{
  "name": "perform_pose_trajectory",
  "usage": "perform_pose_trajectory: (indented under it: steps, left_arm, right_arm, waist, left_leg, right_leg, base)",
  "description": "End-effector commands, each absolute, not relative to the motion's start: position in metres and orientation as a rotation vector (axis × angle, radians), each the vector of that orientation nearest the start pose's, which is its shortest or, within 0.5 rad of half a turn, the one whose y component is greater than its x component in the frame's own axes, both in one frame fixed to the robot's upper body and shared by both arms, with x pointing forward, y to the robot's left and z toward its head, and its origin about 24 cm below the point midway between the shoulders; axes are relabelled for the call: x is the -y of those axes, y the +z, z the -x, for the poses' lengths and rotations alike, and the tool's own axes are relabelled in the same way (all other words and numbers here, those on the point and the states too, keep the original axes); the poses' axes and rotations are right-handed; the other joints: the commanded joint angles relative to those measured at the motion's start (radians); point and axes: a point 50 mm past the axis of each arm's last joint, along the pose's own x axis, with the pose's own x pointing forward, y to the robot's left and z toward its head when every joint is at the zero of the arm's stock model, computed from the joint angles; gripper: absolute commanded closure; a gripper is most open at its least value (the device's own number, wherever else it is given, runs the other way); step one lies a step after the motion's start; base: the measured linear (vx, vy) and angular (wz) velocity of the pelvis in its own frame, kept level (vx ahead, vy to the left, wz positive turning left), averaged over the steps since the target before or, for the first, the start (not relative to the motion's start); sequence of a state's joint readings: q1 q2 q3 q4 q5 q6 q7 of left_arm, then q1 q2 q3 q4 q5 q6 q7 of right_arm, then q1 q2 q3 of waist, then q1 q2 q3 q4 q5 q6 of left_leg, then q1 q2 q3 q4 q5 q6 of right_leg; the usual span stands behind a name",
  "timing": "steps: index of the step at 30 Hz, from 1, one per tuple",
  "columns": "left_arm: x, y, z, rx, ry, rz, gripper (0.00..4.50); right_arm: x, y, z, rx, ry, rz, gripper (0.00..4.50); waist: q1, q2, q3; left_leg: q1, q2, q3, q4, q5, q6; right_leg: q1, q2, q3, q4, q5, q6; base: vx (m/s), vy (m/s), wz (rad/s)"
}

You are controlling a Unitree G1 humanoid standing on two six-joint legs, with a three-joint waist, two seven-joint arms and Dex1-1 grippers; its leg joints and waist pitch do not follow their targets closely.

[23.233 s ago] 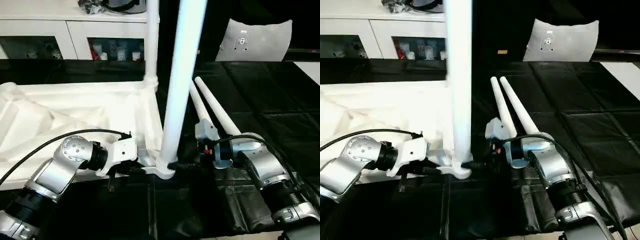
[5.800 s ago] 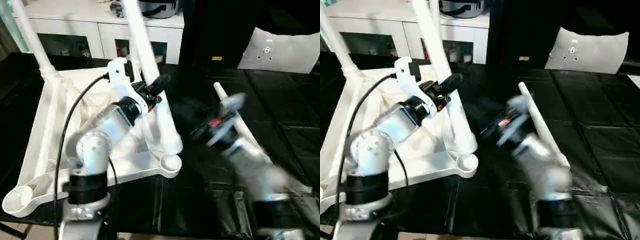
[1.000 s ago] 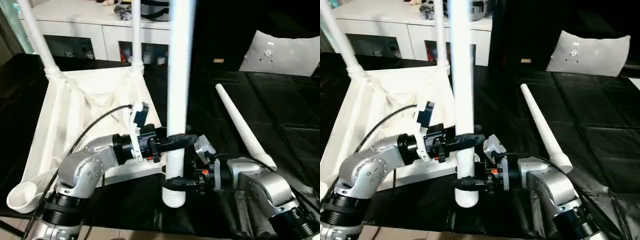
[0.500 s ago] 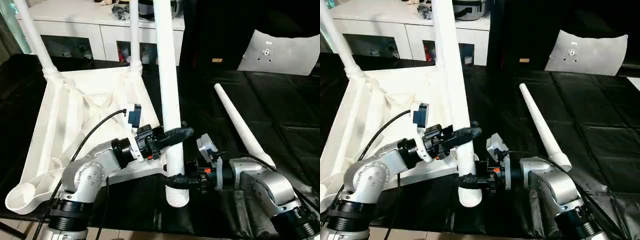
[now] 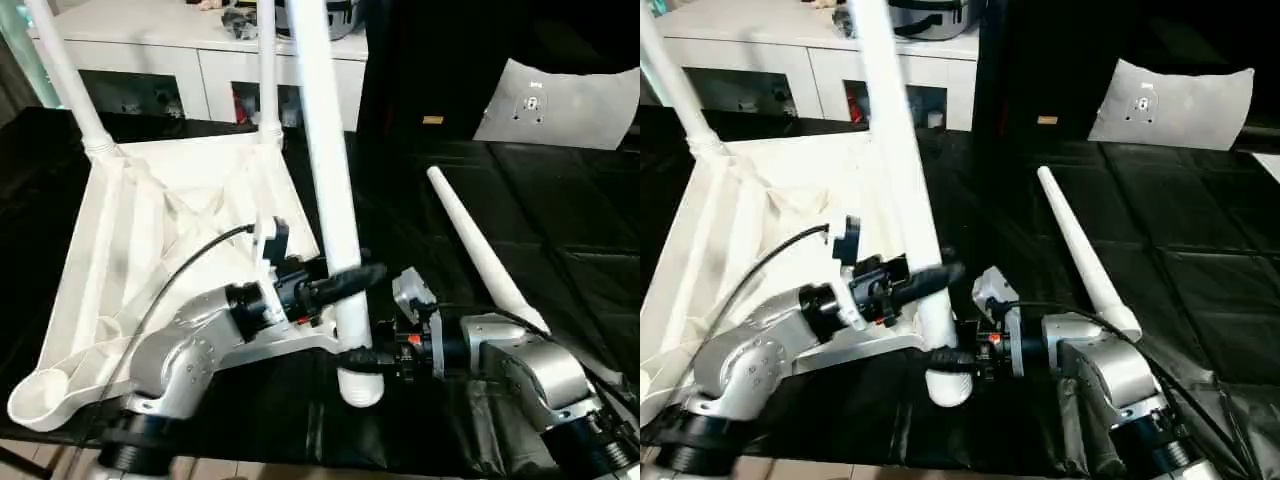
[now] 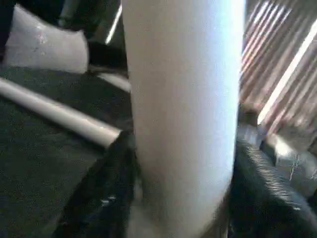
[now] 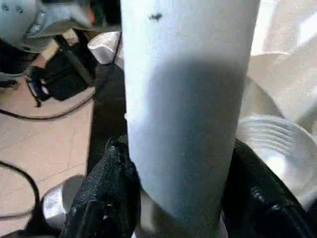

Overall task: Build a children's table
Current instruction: Pick table leg

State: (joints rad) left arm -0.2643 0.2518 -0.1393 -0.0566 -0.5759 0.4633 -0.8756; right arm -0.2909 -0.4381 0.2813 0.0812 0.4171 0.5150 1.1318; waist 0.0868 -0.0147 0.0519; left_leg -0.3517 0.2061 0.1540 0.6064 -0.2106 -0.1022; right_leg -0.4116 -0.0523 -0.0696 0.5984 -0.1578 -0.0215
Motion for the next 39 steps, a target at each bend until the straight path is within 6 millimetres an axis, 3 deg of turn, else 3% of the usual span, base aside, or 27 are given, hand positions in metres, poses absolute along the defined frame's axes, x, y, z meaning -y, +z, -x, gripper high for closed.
perform_pose_trajectory:
  steps: [1, 2, 6, 8, 10, 13, 17, 19, 20, 22, 23, 27, 28, 29, 31, 33, 34, 36, 39]
  left_arm:
    - [-0.101, 0.091, -0.260, -0.104, -1.206, 0.269, 1.98]
    - [-0.101, 0.093, -0.257, -0.090, -1.213, 0.277, 1.66]
    - [-0.102, 0.096, -0.248, -0.075, -1.235, 0.281, 1.60]
    - [-0.103, 0.095, -0.247, -0.072, -1.219, 0.296, 1.21]
    - [-0.104, 0.095, -0.247, -0.068, -1.205, 0.307, 1.21]
    - [-0.109, 0.102, -0.247, -0.024, -1.168, 0.477, 0.97]
    - [-0.113, 0.115, -0.251, 0.075, -1.103, 0.711, 0.69]
    - [-0.115, 0.119, -0.253, 0.108, -1.083, 0.753, 0.55]
    - [-0.116, 0.124, -0.255, 0.137, -1.070, 0.786, 0.55]
    - [-0.118, 0.129, -0.258, 0.167, -1.038, 0.822, 0.55]
    - [-0.121, 0.131, -0.266, 0.173, -0.964, 0.835, 0.55]
    - [-0.123, 0.126, -0.281, 0.095, -0.834, 0.732, 0.55]
    - [-0.120, 0.119, -0.287, 0.005, -0.807, 0.555, 0.55]
    - [-0.117, 0.117, -0.289, -0.023, -0.800, 0.502, 0.55]
    - [-0.111, 0.115, -0.294, -0.087, -0.784, 0.344, 0.55]
    - [-0.105, 0.122, -0.294, -0.073, -0.814, 0.326, 0.55]
    - [-0.096, 0.136, -0.291, -0.034, -0.886, 0.312, 0.55]
    - [-0.091, 0.142, -0.289, -0.020, -0.920, 0.309, 0.55]
    - [-0.082, 0.150, -0.284, -0.011, -0.977, 0.305, 0.55]
  right_arm:
    - [0.124, 0.069, -0.260, -0.370, 1.403, -0.045, 2.59]
    - [0.124, 0.069, -0.259, -0.363, 1.409, -0.026, 2.59]
    - [0.125, 0.075, -0.258, -0.342, 1.427, 0.018, 2.59]
    - [0.126, 0.077, -0.258, -0.335, 1.436, 0.015, 2.59]
    - [0.126, 0.078, -0.258, -0.333, 1.440, 0.014, 2.59]
    - [0.126, 0.082, -0.260, -0.290, 1.423, -0.047, 2.59]
    - [0.124, 0.091, -0.264, -0.214, 1.378, -0.205, 2.59]
    - [0.124, 0.093, -0.264, -0.199, 1.372, -0.235, 2.59]
    - [0.124, 0.094, -0.264, -0.190, 1.363, -0.247, 2.59]
    - [0.123, 0.094, -0.265, -0.182, 1.345, -0.243, 2.59]
    - [0.121, 0.093, -0.267, -0.173, 1.321, -0.232, 2.59]
    - [0.116, 0.091, -0.270, -0.164, 1.262, -0.189, 2.59]
    - [0.113, 0.088, -0.273, -0.164, 1.224, -0.143, 2.59]
    - [0.111, 0.087, -0.273, -0.165, 1.209, -0.130, 2.59]
    - [0.105, 0.085, -0.277, -0.162, 1.160, -0.089, 2.59]
    - [0.103, 0.085, -0.279, -0.158, 1.133, -0.082, 2.59]
    - [0.101, 0.084, -0.282, -0.155, 1.097, -0.064, 2.59]
    - [0.102, 0.083, -0.283, -0.158, 1.085, -0.055, 2.59]
    - [0.101, 0.081, -0.283, -0.165, 1.079, -0.038, 2.59]
  waist:
    - [0.000, -0.010, -0.059]
    - [0.000, -0.011, -0.059]
    - [-0.002, -0.013, -0.059]
    - [-0.001, -0.013, -0.057]
    - [-0.001, -0.013, -0.056]
    - [-0.002, -0.014, -0.057]
    - [-0.001, -0.016, -0.058]
    - [-0.002, -0.017, -0.059]
    - [0.000, -0.012, -0.060]
    - [-0.001, -0.016, -0.061]
    - [-0.001, -0.011, -0.061]
    - [-0.003, -0.013, -0.060]
    - [-0.002, -0.015, -0.061]
    - [-0.002, -0.012, -0.062]
    - [-0.004, -0.011, -0.063]
    - [-0.003, -0.008, -0.066]
    - [-0.001, -0.006, -0.066]
    - [0.000, -0.006, -0.070]
    - [0.000, -0.007, -0.066]
  left_leg:
    - [-0.006, 0.017, 0.004, -0.075, -0.154, 0.044]
    - [-0.007, 0.019, 0.005, -0.075, -0.153, 0.042]
    - [-0.006, 0.020, 0.007, -0.076, -0.145, 0.048]
    - [-0.004, 0.018, 0.008, -0.075, -0.158, 0.050]
    - [-0.005, 0.018, 0.008, -0.075, -0.163, 0.048]
    - [-0.005, 0.017, 0.009, -0.075, -0.168, 0.045]
    - [-0.006, 0.016, 0.009, -0.073, -0.179, 0.044]
    - [-0.006, 0.015, 0.009, -0.072, -0.174, 0.046]
    - [-0.006, 0.015, 0.008, -0.073, -0.168, 0.047]
    - [-0.007, 0.015, 0.008, -0.074, -0.162, 0.047]
    - [-0.008, 0.014, 0.009, -0.072, -0.157, 0.040]
    - [-0.001, 0.010, 0.010, -0.071, -0.166, 0.033]
    - [-0.007, 0.013, 0.005, -0.076, -0.154, 0.030]
    - [-0.002, 0.014, 0.004, -0.075, -0.149, 0.027]
    - [-0.003, 0.014, 0.004, -0.077, -0.144, 0.021]
    - [-0.003, 0.015, 0.003, -0.076, -0.128, 0.016]
    - [-0.003, 0.016, 0.004, -0.075, -0.120, 0.011]
    - [-0.005, 0.018, 0.004, -0.074, -0.097, 0.008]
    - [-0.006, 0.017, 0.007, -0.075, -0.108, 0.011]
  right_leg:
    - [0.053, -0.071, 0.041, -0.092, -0.478, -0.052]
    - [0.054, -0.074, 0.041, -0.089, -0.467, -0.061]
    - [0.055, -0.069, 0.043, -0.084, -0.422, -0.081]
    - [0.053, -0.069, 0.042, -0.087, -0.440, -0.082]
    - [0.053, -0.069, 0.043, -0.089, -0.452, -0.081]
    - [0.053, -0.068, 0.042, -0.090, -0.459, -0.078]
    - [0.053, -0.068, 0.038, -0.090, -0.459, -0.099]
    - [0.053, -0.064, 0.038, -0.089, -0.448, -0.096]
    - [0.054, -0.065, 0.038, -0.090, -0.442, -0.090]
    - [0.055, -0.063, 0.037, -0.090, -0.436, -0.083]
    - [0.055, -0.063, 0.038, -0.090, -0.431, -0.081]
    - [0.051, -0.059, 0.035, -0.095, -0.454, -0.051]
    - [0.058, -0.064, 0.035, -0.092, -0.461, -0.038]
    - [0.051, -0.062, 0.037, -0.091, -0.457, -0.020]
    - [0.051, -0.062, 0.038, -0.091, -0.447, -0.012]
    - [0.055, -0.066, 0.039, -0.083, -0.408, -0.033]
    - [0.054, -0.068, 0.041, -0.080, -0.377, -0.057]
    - [0.059, -0.067, 0.043, -0.066, -0.275, -0.111]
    - [0.061, -0.067, 0.043, -0.064, -0.257, -0.133]
  base:
    - [0.000, 0.000, 0.00]
    - [0.000, 0.000, 0.00]
    - [0.000, 0.000, 0.00]
    - [0.000, 0.000, 0.00]
    - [0.000, 0.000, 0.00]
    - [0.000, 0.000, 0.00]
    - [0.000, 0.000, 0.00]
    - [0.000, 0.000, 0.00]
    - [0.000, 0.000, 0.00]
    - [0.000, 0.000, 0.00]
    - [0.000, 0.000, 0.00]
    - [0.000, 0.000, 0.00]
    - [0.000, 0.000, 0.00]
    - [0.000, 0.000, 0.00]
    - [0.000, 0.000, 0.00]
    - [0.000, 0.000, 0.00]
    - [0.000, 0.000, 0.00]
    - [0.000, 0.000, 0.00]
    - [0.000, 0.000, 0.00]
